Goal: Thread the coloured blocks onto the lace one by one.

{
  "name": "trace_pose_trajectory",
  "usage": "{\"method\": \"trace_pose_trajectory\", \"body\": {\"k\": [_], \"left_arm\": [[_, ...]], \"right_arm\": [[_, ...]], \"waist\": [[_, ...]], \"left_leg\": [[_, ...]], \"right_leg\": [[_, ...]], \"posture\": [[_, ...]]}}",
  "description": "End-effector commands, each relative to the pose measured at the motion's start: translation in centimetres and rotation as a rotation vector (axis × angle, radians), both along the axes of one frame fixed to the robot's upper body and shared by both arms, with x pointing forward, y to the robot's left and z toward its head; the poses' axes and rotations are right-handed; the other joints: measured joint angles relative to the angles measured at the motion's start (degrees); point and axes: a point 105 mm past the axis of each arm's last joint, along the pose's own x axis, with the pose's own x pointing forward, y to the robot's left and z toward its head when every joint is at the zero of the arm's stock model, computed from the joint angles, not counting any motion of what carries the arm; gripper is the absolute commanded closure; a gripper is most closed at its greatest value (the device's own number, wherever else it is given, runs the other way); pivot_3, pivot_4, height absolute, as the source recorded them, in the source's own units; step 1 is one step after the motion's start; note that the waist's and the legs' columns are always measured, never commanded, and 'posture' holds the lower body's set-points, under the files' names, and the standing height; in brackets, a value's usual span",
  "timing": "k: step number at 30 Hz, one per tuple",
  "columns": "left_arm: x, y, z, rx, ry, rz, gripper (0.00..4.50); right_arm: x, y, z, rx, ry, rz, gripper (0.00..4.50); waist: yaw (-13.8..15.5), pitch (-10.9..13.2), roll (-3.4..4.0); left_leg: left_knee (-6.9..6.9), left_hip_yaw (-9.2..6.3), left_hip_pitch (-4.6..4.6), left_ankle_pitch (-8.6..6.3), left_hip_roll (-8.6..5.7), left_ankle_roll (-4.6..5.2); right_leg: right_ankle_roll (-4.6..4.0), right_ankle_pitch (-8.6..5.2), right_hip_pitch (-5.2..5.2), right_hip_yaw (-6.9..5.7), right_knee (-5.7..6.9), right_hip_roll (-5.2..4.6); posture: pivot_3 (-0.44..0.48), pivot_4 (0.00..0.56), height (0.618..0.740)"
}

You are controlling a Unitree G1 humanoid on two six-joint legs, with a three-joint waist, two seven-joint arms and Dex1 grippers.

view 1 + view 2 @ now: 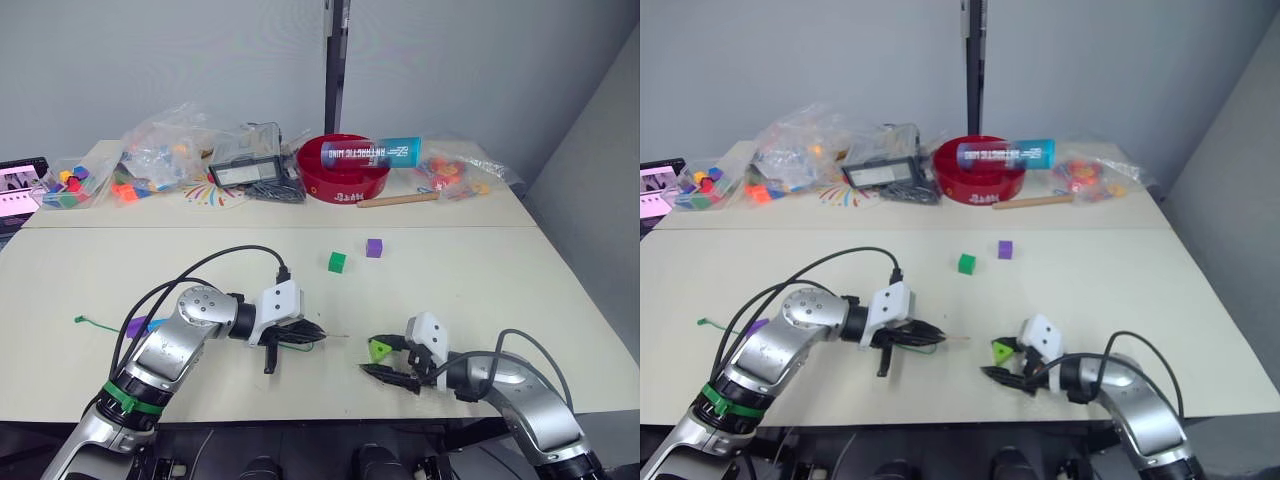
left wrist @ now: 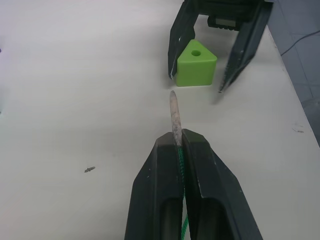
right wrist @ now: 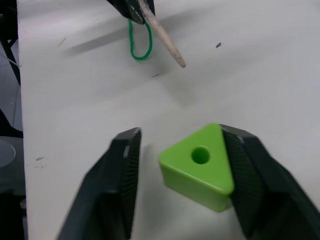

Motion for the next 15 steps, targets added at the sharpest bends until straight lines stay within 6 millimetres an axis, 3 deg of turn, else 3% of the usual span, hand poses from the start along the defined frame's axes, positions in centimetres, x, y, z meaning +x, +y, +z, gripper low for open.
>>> {"method": "trace_pose_trajectory", "body": {"k": [1,6,13,15], "left_arm": [[0.3,0.2,1.0,-0.011,-0.048,-0.001,4.50],[0.5,0.4,1.0,-0.008,-0.059,0.007,4.50],[0.9,0.4,1.0,-0.007,-0.078,0.015,4.50],[0.9,0.4,1.0,-0.007,-0.081,0.018,4.50]], "right_arm": [[0.3,0.4,1.0,0.007,-0.063,0.015,3.38],[0.5,1.4,3.0,-0.060,-0.152,0.105,3.38],[1.4,1.6,5.5,-0.436,-0.210,0.285,3.38],[2.5,1.0,4.8,-0.588,-0.200,0.254,3.38]], "waist": [[0.00,0.00,0.00],[-0.07,0.01,0.02],[-0.03,0.03,0.05],[-0.04,0.03,0.05]], "left_leg": [[0.00,0.00,0.00,0.00,0.00,0.00],[0.00,0.00,0.00,0.00,0.00,0.00],[0.00,0.00,0.00,0.00,0.00,0.00],[0.00,0.01,-0.02,0.00,0.00,0.00]], "right_leg": [[0.00,0.00,0.00,0.00,0.00,0.00],[0.00,0.00,0.00,0.00,0.00,0.00],[0.00,0.00,-0.01,-0.01,-0.01,0.00],[0.00,0.00,-0.04,-0.01,-0.01,0.00]], "posture": [[0.000,0.150,0.731],[0.000,0.150,0.731],[0.000,0.150,0.731],[0.000,0.150,0.731]]}}
